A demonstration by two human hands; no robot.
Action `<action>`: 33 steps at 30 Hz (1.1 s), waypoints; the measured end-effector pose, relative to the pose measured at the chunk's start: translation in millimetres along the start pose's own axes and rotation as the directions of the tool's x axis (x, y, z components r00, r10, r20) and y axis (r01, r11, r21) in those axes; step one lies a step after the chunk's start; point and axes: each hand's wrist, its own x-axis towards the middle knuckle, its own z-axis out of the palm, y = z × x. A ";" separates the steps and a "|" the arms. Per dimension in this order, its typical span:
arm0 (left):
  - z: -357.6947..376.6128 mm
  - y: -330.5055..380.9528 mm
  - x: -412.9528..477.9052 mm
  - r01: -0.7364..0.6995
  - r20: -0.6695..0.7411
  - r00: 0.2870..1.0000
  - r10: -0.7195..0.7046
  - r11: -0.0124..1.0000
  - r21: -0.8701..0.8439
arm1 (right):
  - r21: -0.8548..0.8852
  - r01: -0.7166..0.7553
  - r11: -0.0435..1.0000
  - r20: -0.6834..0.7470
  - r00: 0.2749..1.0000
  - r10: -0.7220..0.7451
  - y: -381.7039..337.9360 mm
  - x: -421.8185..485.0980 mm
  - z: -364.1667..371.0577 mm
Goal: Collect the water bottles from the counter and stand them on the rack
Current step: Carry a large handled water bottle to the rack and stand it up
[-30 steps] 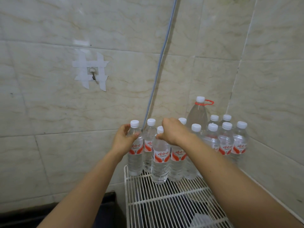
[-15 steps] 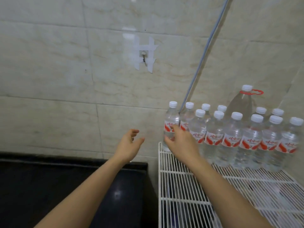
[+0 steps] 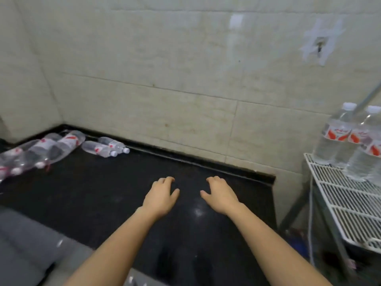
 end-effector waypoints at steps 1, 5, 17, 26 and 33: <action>-10.4 -26.3 -10.6 0.033 0.003 0.999 -0.033 0.999 0.020 | -0.015 0.020 1.000 0.031 0.999 -0.020 -23.7 0.1 15.1; -48.2 -121.1 -48.2 0.174 0.010 0.984 -0.176 0.981 0.091 | -0.032 0.100 0.994 0.161 0.982 -0.094 -109.9 8.0 62.0; -121.0 -315.8 -55.8 0.429 -0.096 0.902 -0.420 0.898 0.096 | -0.024 0.326 0.945 0.321 0.898 -0.301 -303.6 99.5 158.3; -158.5 -430.5 17.0 0.490 -0.057 0.872 -0.487 0.859 0.147 | 0.049 0.339 0.939 0.420 0.846 -0.327 -401.3 216.0 222.1; -185.9 -504.8 69.8 0.496 -0.065 0.868 -0.492 0.853 0.162 | 0.142 0.314 0.939 0.473 0.811 -0.343 -470.7 284.6 259.9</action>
